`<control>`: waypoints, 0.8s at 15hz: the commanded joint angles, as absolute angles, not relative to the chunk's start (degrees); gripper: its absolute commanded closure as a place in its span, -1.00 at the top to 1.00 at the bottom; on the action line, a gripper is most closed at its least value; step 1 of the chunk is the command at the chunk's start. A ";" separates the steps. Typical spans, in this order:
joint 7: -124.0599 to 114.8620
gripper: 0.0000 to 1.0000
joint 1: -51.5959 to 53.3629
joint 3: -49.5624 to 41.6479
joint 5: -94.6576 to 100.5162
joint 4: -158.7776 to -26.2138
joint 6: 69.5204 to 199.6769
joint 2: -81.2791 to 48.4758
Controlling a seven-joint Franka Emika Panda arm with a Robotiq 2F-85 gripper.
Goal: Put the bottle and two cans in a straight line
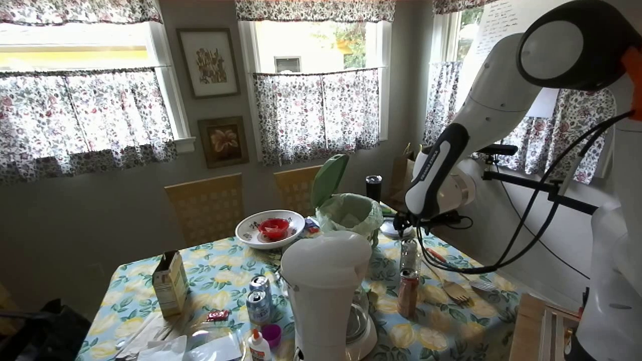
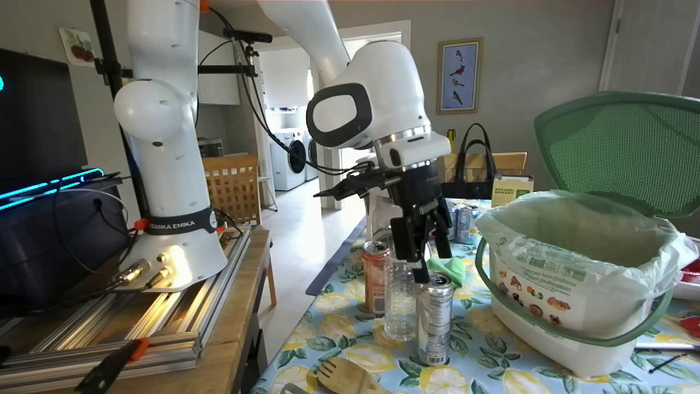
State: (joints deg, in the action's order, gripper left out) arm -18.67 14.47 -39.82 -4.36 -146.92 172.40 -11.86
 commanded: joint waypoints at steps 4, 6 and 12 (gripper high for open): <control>-18.71 1.00 15.16 -42.12 -1.84 -148.57 159.56 1.50; -18.19 1.00 14.50 -42.13 -0.33 -148.62 154.67 6.10; -5.76 1.00 -2.88 -24.46 -4.42 -149.09 141.83 16.83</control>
